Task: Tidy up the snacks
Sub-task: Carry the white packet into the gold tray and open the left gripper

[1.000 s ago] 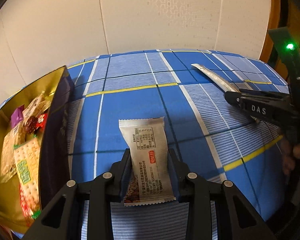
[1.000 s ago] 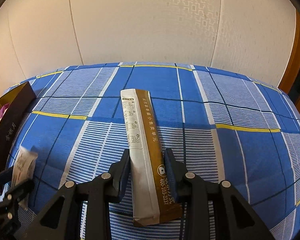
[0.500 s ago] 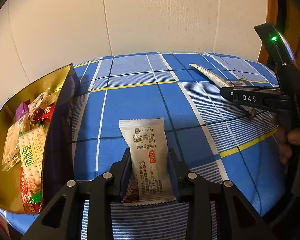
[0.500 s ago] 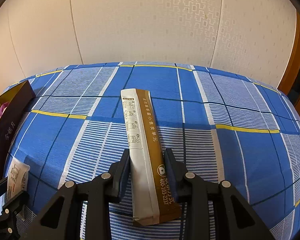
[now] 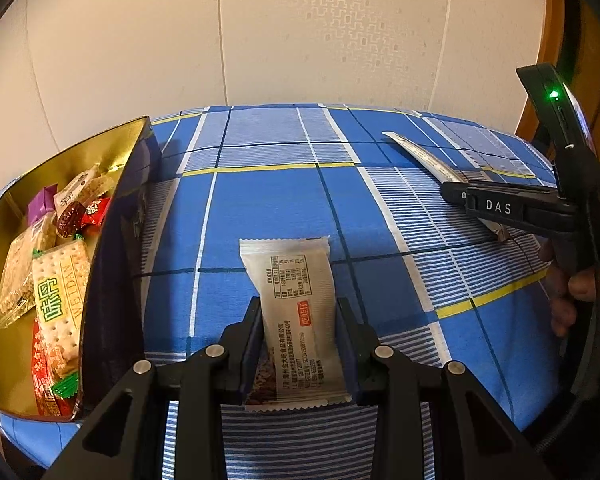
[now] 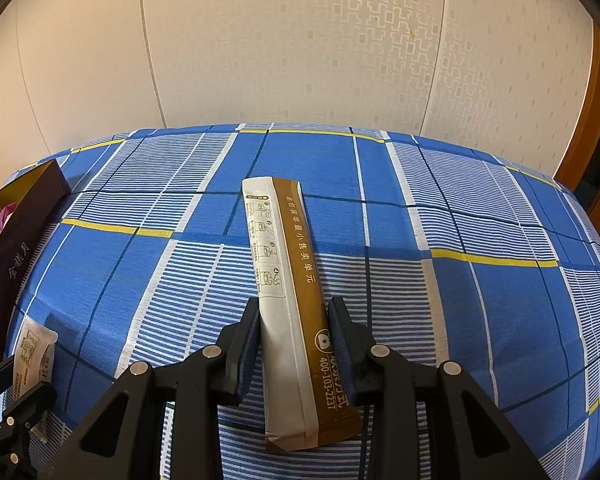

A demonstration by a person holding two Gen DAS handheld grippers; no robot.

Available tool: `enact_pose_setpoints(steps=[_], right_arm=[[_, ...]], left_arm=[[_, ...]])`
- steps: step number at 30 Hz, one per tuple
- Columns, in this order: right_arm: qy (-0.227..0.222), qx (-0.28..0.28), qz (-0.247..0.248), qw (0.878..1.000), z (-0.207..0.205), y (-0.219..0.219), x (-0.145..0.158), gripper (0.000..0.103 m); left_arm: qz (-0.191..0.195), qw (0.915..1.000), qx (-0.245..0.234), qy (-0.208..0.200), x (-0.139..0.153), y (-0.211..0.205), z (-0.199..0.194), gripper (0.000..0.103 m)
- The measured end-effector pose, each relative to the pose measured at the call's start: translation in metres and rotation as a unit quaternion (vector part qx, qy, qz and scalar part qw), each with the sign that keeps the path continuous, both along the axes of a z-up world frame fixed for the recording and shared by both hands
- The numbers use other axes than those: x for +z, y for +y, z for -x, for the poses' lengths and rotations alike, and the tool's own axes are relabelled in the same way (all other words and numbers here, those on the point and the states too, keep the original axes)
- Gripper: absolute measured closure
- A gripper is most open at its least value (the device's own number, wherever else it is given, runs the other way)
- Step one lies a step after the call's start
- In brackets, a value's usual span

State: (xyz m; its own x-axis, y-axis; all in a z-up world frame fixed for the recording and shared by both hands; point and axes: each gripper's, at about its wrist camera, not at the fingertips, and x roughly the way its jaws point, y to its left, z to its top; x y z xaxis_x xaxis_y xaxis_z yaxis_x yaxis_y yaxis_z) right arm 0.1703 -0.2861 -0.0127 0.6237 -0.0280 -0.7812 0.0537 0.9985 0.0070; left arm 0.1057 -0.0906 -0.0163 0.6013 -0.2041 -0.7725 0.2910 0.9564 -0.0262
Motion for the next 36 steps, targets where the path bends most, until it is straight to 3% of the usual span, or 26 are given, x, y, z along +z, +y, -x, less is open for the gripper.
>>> enact_pose_setpoints(steps=[14,36], right_arm=[[0.000,0.000,0.003,1.000,0.000,0.001,0.000,0.069],[0.000,0.000,0.005,1.000,0.000,0.001,0.000,0.069]], left_arm=[[0.027,0.9993,-0.009,-0.022,0.029,0.006,0.018,0.068],[0.063,0.9950,0.051,-0.059,0.075,0.066,0.031,0.068]])
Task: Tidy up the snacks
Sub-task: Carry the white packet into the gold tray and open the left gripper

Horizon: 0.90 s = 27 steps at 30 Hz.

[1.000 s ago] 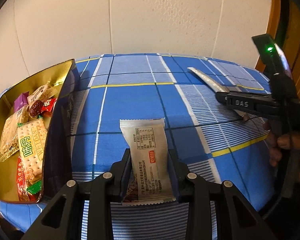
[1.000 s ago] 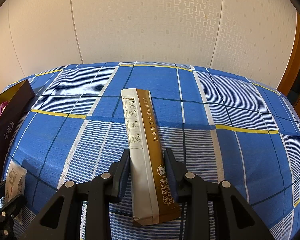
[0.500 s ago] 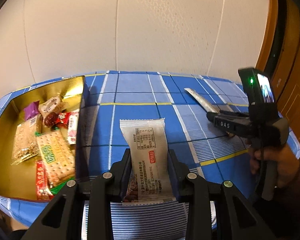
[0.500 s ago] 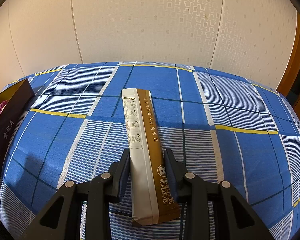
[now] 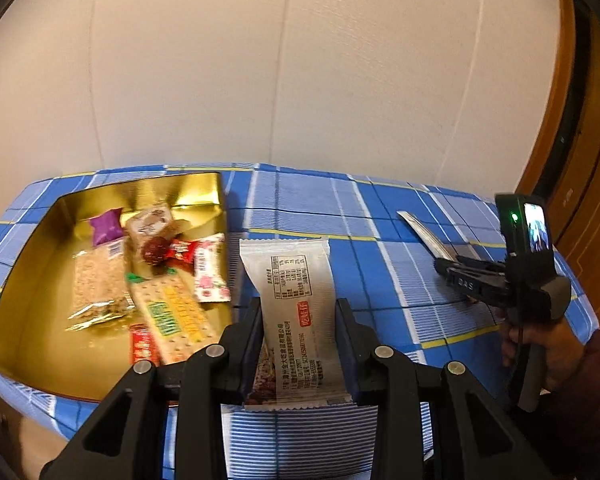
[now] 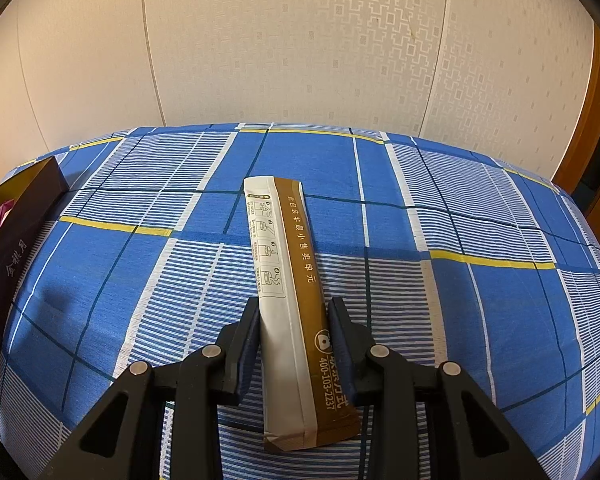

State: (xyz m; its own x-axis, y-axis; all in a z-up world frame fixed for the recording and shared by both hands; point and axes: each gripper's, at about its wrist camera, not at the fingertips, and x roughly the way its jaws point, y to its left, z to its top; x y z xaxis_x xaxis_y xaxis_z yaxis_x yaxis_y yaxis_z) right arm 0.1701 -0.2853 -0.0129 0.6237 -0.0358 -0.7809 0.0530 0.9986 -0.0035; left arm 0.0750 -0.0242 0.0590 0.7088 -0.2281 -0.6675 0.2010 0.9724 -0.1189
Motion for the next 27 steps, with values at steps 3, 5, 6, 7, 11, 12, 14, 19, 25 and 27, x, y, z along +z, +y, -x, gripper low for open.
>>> enact_pose_setpoints(steps=[3,5,6,7,11,12,14,19,25,27], right_arm=[[0.000,0.000,0.001,1.000,0.000,0.000,0.000,0.069],[0.000,0.000,0.001,1.000,0.000,0.000,0.000,0.069],[0.000,0.000,0.001,1.000,0.000,0.000,0.000,0.069],[0.000,0.000,0.001,1.000,0.000,0.000,0.000,0.069],[0.000,0.001,0.003,1.000,0.000,0.000,0.000,0.069],[0.000,0.000,0.004,1.000,0.000,0.000,0.000,0.069],[0.000,0.000,0.005,1.000,0.001,0.000,0.000,0.069],[0.000,0.000,0.004,1.000,0.001,0.000,0.000,0.069],[0.000,0.000,0.004,1.000,0.001,0.000,0.000,0.069],[0.000,0.000,0.004,1.000,0.001,0.000,0.000,0.069]], left_arm=[[0.003,0.9998,0.019,-0.003,0.002,0.013,-0.001,0.068],[0.003,0.9994,0.035,-0.003,0.003,0.025,-0.002,0.068],[0.004,0.9991,0.043,-0.003,0.004,0.030,-0.003,0.068],[0.006,0.9989,0.047,-0.002,0.004,0.034,-0.003,0.068],[0.002,0.9974,0.072,-0.002,0.004,0.054,-0.006,0.068],[0.002,0.9969,0.078,-0.002,0.004,0.059,-0.007,0.068],[0.001,0.9959,0.091,-0.001,0.003,0.069,-0.008,0.068],[0.000,0.9931,0.117,0.004,-0.003,0.088,-0.012,0.068],[-0.002,0.9902,0.138,0.020,-0.014,0.104,-0.017,0.068],[0.006,0.9887,0.147,0.031,-0.018,0.111,-0.021,0.068]])
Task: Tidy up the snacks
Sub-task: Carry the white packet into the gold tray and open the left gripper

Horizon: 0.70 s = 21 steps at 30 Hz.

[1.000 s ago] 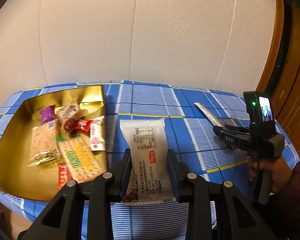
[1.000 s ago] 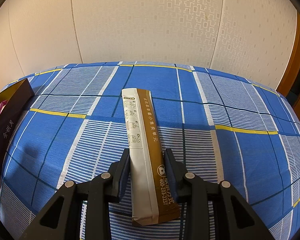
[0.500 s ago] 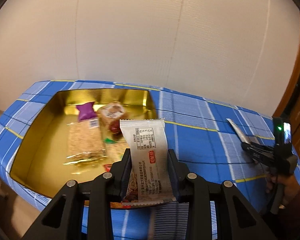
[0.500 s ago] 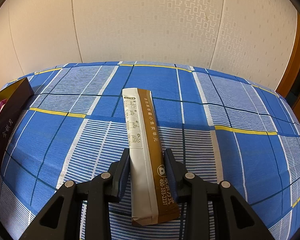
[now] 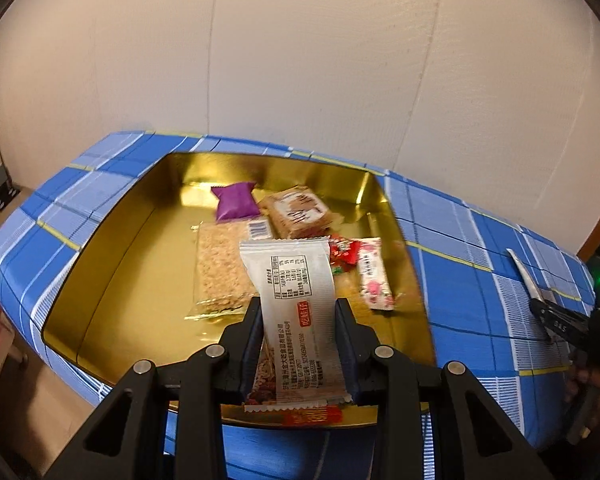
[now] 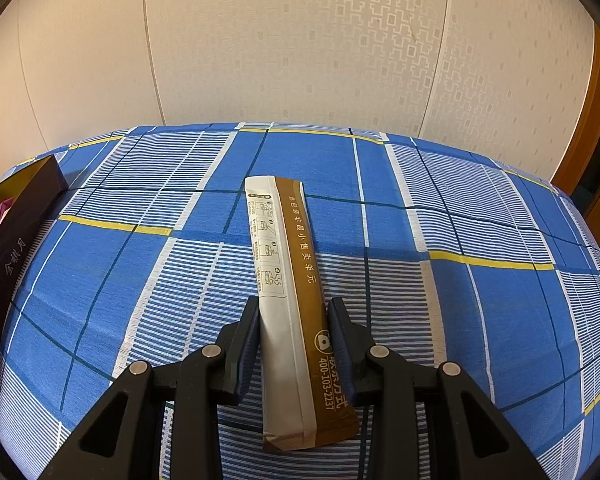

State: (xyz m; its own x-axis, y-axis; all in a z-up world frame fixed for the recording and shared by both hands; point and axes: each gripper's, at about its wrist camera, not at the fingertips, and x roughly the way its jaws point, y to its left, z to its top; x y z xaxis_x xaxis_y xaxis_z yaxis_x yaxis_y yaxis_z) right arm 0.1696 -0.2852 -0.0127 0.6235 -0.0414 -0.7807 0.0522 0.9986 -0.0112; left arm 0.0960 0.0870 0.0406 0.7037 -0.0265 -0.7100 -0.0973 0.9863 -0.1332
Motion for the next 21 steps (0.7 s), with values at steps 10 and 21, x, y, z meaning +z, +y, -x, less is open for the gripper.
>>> enact_pose_setpoints(steps=[10,21], right_arm=[[0.000,0.000,0.000,1.000,0.000,0.000,0.000,0.069],[0.000,0.000,0.003,1.000,0.000,0.001,0.000,0.070]], left_arm=[[0.042,0.9963,0.048,0.059,-0.022,0.035,-0.033,0.068],[0.043,0.9944,0.087,0.041,-0.023,0.050,-0.019,0.043]])
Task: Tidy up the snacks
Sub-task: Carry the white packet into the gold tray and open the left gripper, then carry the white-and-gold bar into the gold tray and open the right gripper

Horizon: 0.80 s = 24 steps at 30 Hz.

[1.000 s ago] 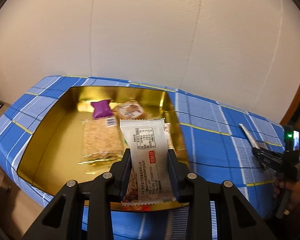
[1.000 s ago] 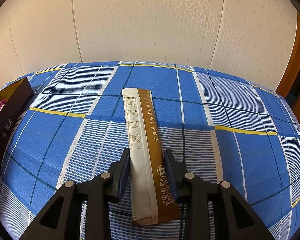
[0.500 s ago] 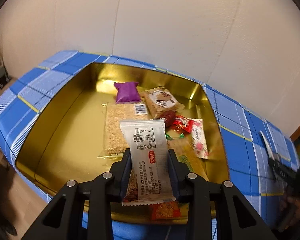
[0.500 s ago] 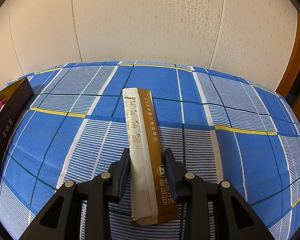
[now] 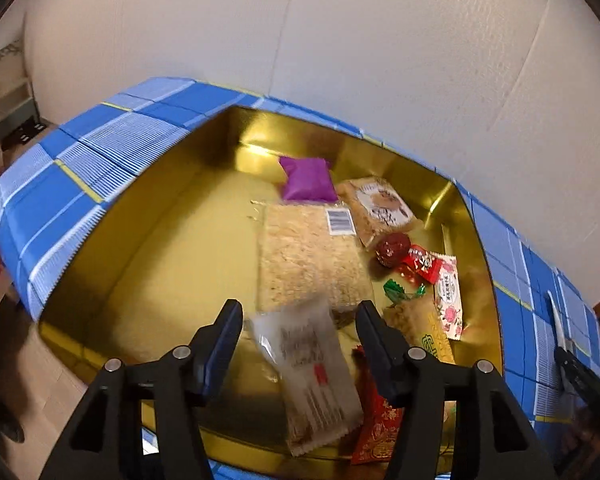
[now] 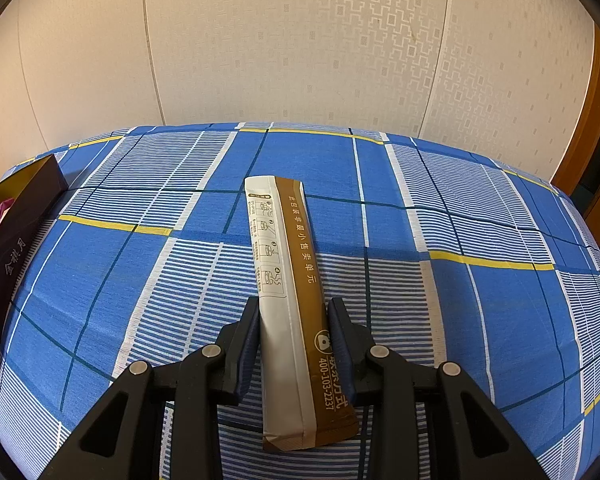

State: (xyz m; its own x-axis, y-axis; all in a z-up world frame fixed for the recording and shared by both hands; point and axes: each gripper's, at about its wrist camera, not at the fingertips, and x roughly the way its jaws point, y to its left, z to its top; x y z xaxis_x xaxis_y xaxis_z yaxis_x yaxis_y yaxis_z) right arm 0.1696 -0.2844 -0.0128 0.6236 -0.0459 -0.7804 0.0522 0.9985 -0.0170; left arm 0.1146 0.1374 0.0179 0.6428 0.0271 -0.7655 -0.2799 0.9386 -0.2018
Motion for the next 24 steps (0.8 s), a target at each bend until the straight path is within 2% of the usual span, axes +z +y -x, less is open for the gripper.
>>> enact_pose_setpoints(steps=[3,10,16,20,24], right_arm=[[0.000,0.000,0.013,1.000,0.000,0.004,0.000,0.072],[0.018,-0.013,0.027,0.999,-0.006,0.011,0.002,0.076],[0.046,0.005,-0.018,0.999,-0.012,0.029,0.008,0.077],[0.036,0.032,-0.055,0.997,-0.013,0.057,0.026,0.077],[0.014,0.086,-0.085,0.993,-0.015,0.099,0.054,0.077]], left_arm=[[-0.024,0.9996,0.005,-0.013,0.005,-0.002,0.010,0.043],[-0.044,0.9985,-0.011,-0.032,0.013,-0.010,0.026,0.043],[-0.042,0.9983,-0.017,-0.036,0.014,-0.014,0.036,0.041],[-0.045,0.9981,-0.016,-0.038,0.014,-0.012,0.040,0.041],[-0.044,0.9982,-0.011,-0.039,0.015,-0.008,0.042,0.041]])
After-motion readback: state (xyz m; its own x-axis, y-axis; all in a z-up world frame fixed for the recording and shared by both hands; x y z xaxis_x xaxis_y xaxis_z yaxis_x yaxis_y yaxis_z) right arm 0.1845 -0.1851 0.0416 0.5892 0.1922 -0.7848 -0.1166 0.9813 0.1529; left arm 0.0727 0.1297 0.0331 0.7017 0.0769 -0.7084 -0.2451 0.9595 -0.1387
